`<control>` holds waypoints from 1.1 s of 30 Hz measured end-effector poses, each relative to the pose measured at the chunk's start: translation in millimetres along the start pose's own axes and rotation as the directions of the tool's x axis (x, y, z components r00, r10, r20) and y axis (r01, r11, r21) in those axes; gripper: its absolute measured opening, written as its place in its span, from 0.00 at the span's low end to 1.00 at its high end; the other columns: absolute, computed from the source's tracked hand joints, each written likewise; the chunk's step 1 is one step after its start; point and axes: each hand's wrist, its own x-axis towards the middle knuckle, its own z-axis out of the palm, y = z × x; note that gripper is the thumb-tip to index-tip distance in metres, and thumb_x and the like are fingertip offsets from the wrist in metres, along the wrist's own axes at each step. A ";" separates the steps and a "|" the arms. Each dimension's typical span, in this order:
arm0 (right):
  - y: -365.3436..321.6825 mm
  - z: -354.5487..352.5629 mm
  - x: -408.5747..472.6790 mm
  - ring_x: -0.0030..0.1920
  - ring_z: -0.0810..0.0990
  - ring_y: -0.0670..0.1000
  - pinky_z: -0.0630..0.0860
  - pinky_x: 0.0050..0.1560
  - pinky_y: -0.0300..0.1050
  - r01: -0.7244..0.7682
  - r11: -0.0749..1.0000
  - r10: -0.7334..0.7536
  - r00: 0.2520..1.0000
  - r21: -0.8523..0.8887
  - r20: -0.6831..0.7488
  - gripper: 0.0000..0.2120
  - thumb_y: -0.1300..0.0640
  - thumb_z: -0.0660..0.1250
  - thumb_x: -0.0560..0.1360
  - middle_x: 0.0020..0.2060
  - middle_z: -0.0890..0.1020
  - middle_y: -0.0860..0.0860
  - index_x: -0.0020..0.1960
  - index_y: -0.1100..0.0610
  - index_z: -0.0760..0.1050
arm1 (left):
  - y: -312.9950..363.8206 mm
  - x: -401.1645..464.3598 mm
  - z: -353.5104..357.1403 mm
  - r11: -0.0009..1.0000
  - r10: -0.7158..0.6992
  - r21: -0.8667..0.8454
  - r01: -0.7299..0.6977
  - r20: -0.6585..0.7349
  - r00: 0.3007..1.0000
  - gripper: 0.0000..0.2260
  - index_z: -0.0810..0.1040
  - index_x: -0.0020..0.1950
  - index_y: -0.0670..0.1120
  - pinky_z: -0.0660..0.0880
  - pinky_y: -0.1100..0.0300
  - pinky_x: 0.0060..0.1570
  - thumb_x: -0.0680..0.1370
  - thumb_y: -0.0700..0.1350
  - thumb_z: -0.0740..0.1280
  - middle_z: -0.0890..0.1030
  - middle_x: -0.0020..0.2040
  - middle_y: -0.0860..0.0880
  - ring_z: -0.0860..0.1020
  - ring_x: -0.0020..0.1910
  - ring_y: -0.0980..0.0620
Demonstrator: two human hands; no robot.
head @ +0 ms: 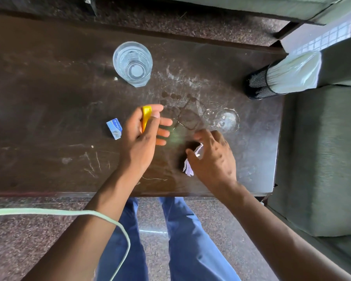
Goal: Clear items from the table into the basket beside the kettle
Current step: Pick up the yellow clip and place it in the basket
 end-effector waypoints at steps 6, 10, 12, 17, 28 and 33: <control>4.5 32.8 -1.1 0.61 0.79 0.61 0.79 0.50 0.54 -0.122 0.974 0.153 0.975 -0.189 0.159 0.39 0.31 0.75 0.68 0.61 0.73 0.54 0.70 0.45 0.62 | -4.3 8.8 -21.5 0.999 0.037 0.019 -0.036 -0.041 0.998 0.07 0.83 0.59 0.49 0.68 0.69 0.27 0.90 0.43 0.65 0.88 0.39 0.53 0.72 0.25 0.58; 3.2 50.2 -1.7 0.54 0.83 0.66 0.74 0.45 0.50 -0.149 0.981 0.165 0.978 -0.125 0.130 0.29 0.46 0.76 0.75 0.60 0.72 0.57 0.68 0.51 0.64 | -2.7 10.3 -34.2 1.000 0.019 -0.014 -0.020 -0.061 0.998 0.07 0.83 0.62 0.44 0.68 0.70 0.27 0.90 0.41 0.65 0.87 0.39 0.49 0.73 0.25 0.60; 1.7 53.5 -2.8 0.51 0.83 0.66 0.75 0.45 0.50 -0.128 0.985 0.141 0.984 -0.120 0.105 0.23 0.53 0.73 0.77 0.59 0.73 0.58 0.68 0.54 0.67 | -2.3 10.6 -42.4 1.000 0.022 -0.018 -0.023 -0.064 0.998 0.07 0.83 0.62 0.44 0.68 0.70 0.27 0.90 0.40 0.65 0.86 0.40 0.46 0.72 0.25 0.60; -15.4 48.1 -9.0 0.46 0.81 0.65 0.76 0.44 0.51 -0.026 0.997 0.029 0.999 -0.078 0.032 0.15 0.61 0.71 0.77 0.56 0.76 0.58 0.63 0.56 0.74 | -2.2 9.3 -68.1 0.999 0.030 -0.011 -0.030 -0.071 0.997 0.07 0.84 0.62 0.47 0.68 0.69 0.28 0.89 0.42 0.66 0.87 0.40 0.51 0.73 0.26 0.60; -198.0 10.8 4.0 0.42 0.82 0.55 0.79 0.39 0.52 0.423 0.899 -0.408 0.903 0.109 -0.138 0.12 0.60 0.76 0.71 0.45 0.82 0.50 0.52 0.55 0.79 | 42.1 11.6 -172.3 0.988 0.002 -0.151 -0.029 -0.177 0.984 0.20 0.83 0.69 0.48 0.67 0.62 0.30 0.84 0.49 0.56 0.82 0.46 0.45 0.70 0.31 0.55; -317.2 10.8 19.9 0.44 0.84 0.57 0.82 0.44 0.56 0.609 0.772 -0.597 0.793 0.180 -0.122 0.08 0.61 0.73 0.75 0.45 0.85 0.53 0.55 0.58 0.82 | 65.5 13.5 -245.5 0.991 0.076 -0.078 -0.112 -0.368 0.927 0.17 0.85 0.65 0.49 0.70 0.67 0.32 0.85 0.48 0.60 0.76 0.41 0.51 0.72 0.32 0.59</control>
